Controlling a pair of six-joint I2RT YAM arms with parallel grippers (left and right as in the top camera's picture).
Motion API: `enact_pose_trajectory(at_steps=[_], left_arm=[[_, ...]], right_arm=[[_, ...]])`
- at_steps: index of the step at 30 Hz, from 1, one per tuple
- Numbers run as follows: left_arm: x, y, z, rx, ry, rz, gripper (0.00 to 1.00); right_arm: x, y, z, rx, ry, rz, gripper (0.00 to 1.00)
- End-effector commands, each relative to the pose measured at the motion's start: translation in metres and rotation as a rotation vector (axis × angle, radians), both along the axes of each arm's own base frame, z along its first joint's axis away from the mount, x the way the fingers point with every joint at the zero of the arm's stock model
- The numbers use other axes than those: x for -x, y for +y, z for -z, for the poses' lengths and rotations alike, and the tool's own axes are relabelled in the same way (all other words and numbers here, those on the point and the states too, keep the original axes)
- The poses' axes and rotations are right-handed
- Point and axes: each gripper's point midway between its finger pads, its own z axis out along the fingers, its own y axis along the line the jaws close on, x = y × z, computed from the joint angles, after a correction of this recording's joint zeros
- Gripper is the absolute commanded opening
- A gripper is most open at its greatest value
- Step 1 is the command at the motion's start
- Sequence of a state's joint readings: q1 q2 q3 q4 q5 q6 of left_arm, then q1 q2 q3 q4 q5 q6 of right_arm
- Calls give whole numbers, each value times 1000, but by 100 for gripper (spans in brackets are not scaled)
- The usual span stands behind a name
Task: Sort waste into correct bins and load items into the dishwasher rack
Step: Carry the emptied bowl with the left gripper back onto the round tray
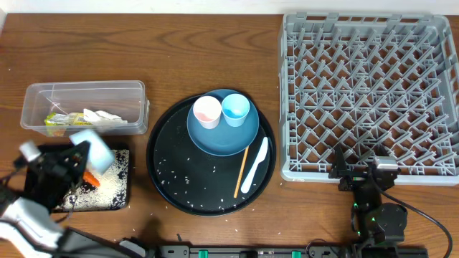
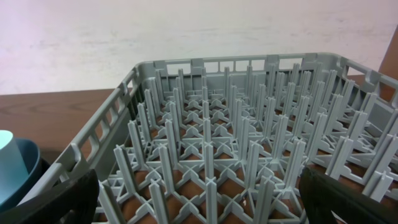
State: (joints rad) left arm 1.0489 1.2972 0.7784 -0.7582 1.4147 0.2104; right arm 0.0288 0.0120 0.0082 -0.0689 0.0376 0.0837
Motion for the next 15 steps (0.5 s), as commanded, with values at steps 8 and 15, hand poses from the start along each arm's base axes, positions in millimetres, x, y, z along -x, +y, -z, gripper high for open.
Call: enact_pose_trajectory(at_steps=[8, 15], left_arm=[[-20, -92, -25, -514, 192, 192, 6], [8, -138, 9, -805, 356, 334, 6]], right_arm=[[0, -2, 1, -4, 2, 11, 99], [0, -2, 1, -4, 2, 11, 99]])
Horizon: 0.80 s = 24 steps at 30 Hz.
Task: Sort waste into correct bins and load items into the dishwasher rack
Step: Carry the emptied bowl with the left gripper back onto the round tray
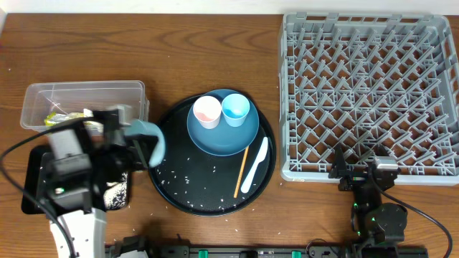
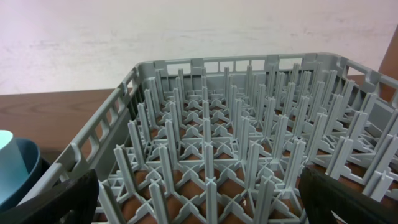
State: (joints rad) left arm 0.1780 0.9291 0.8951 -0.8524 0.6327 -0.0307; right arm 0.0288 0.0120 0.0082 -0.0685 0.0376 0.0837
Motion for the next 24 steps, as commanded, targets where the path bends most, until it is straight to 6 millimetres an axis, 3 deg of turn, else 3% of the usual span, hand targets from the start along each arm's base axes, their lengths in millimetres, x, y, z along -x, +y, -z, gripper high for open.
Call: enact_pose_trajectory(at_steps=[1, 10, 18, 24], left_arm=[[3, 9, 19, -214, 66, -40, 6], [22, -44, 54, -287, 175, 174, 6], [35, -61, 97, -351, 305, 242, 6], [33, -73, 108, -360, 309, 286, 6]], right_arm=[[0, -2, 1, -4, 2, 11, 99], [0, -2, 1, -4, 2, 11, 99], [0, -2, 1, -4, 2, 11, 99], [0, -2, 1, -4, 2, 11, 99]])
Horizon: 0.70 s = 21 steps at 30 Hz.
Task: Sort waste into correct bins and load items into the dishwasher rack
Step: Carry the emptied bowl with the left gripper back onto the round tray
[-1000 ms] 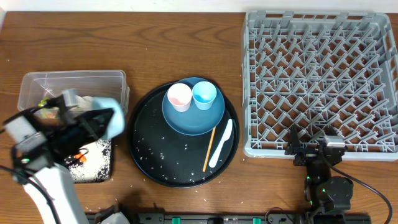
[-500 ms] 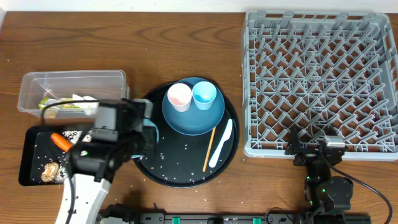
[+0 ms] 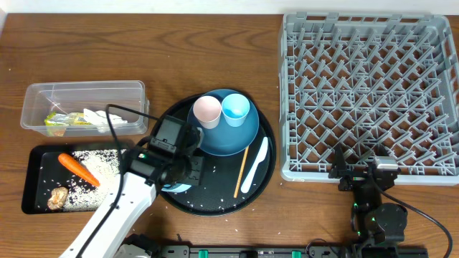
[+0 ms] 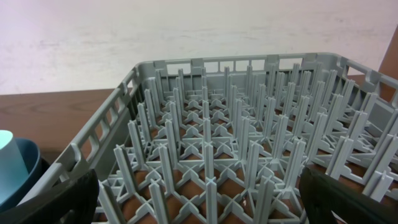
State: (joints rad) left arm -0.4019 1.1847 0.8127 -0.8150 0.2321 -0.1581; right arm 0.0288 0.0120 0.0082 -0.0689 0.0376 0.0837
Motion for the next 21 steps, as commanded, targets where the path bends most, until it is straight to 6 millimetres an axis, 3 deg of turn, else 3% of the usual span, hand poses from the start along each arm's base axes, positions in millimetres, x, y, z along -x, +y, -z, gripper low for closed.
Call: enact_pose_trajectory(at_steps=[1, 7, 21], left_arm=[[-2, -5, 4, -10, -2, 3, 6], [1, -13, 9, -9, 12, 13, 6], [10, -9, 31, -32, 61, 14, 7]], right_arm=[[0, -2, 1, -4, 2, 11, 99], [0, -2, 1, -4, 2, 11, 99], [0, -2, 1, -4, 2, 11, 99]])
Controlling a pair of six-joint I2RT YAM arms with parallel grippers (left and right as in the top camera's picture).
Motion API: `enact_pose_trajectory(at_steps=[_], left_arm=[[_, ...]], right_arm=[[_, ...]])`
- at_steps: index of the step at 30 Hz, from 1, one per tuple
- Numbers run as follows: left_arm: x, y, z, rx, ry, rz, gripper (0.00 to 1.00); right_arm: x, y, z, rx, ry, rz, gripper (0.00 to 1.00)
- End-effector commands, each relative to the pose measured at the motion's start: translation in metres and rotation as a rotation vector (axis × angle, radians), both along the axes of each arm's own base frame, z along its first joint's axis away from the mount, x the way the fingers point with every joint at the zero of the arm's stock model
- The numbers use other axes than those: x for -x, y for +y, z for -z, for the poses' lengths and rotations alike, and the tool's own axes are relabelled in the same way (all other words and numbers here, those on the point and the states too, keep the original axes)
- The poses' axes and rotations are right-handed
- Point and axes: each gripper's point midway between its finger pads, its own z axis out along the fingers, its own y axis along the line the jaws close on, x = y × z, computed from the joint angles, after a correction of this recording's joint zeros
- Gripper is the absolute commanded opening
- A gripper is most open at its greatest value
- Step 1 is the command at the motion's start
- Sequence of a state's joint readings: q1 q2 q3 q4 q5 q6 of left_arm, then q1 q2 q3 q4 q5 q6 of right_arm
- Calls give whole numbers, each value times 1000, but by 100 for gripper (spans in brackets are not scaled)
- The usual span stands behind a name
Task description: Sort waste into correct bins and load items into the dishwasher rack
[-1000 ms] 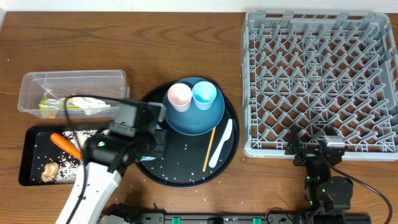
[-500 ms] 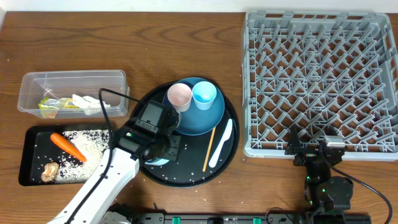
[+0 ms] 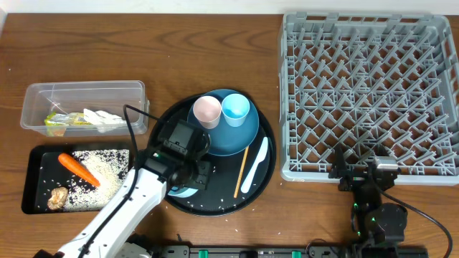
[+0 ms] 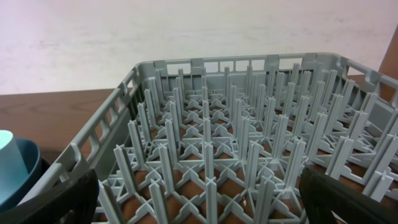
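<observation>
A light blue bowl (image 3: 178,190) sits on the round black tray (image 3: 222,201), half hidden under my left gripper (image 3: 195,174); whether its fingers grip the bowl is hidden. A blue plate (image 3: 228,140) on the tray carries a pink cup (image 3: 207,110) and a blue cup (image 3: 235,107). An orange chopstick (image 3: 241,172) and a white utensil (image 3: 256,165) lie beside the plate. My right gripper (image 4: 199,208) stands open at the near edge of the grey dishwasher rack (image 4: 211,143), nothing between its fingers.
A clear bin (image 3: 82,93) with wrappers stands at the left. Below it a black rectangular tray (image 3: 32,183) holds a carrot (image 3: 77,168), rice and a brown lump. Rice grains are scattered on the round tray. The grey rack (image 3: 369,93) fills the right side.
My left gripper has shifted slightly up and to the right over the light blue bowl, which stays at the same spot on the round tray. The right arm has not moved.
My left gripper held the light blue bowl tipped over the black rectangular tray with rice on it. Then the bowl was in the air between that tray and the round tray. Then it was down on the round tray's left part, where it stays.
</observation>
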State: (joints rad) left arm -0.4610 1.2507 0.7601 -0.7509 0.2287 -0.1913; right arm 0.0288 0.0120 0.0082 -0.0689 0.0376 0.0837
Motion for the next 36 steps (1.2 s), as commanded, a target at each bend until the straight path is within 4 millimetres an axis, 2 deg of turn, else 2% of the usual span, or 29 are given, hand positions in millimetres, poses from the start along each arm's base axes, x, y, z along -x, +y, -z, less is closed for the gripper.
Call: enact_pose_trajectory(at_steps=[1, 4, 5, 7, 11, 14, 22, 26, 32, 36], left_arm=[[0, 1, 3, -11, 1, -12, 7], [-1, 1, 3, -8, -5, -12, 15], [-1, 1, 3, -8, -5, -12, 21], [-1, 1, 3, -8, -4, -12, 28], [0, 1, 3, -7, -1, -11, 29], [1, -3, 2, 15, 7, -6, 38], [1, -4, -10, 21, 3, -4, 41], [-9, -9, -27, 47, -46, -3, 41], [-24, -20, -66, 111, -130, 5, 42], [-43, -24, -95, 118, -210, -6, 43]], right_arm=[[0, -2, 1, -4, 2, 11, 99], [0, -2, 1, -4, 2, 11, 99], [0, -2, 1, -4, 2, 11, 99], [0, -2, 1, -4, 2, 11, 99], [0, -2, 1, -4, 2, 11, 99], [0, -2, 1, -4, 2, 11, 99], [0, -2, 1, -4, 2, 11, 99], [0, -2, 1, -4, 2, 11, 99], [0, -2, 1, -4, 2, 11, 99], [0, -2, 1, -4, 1, 11, 99]])
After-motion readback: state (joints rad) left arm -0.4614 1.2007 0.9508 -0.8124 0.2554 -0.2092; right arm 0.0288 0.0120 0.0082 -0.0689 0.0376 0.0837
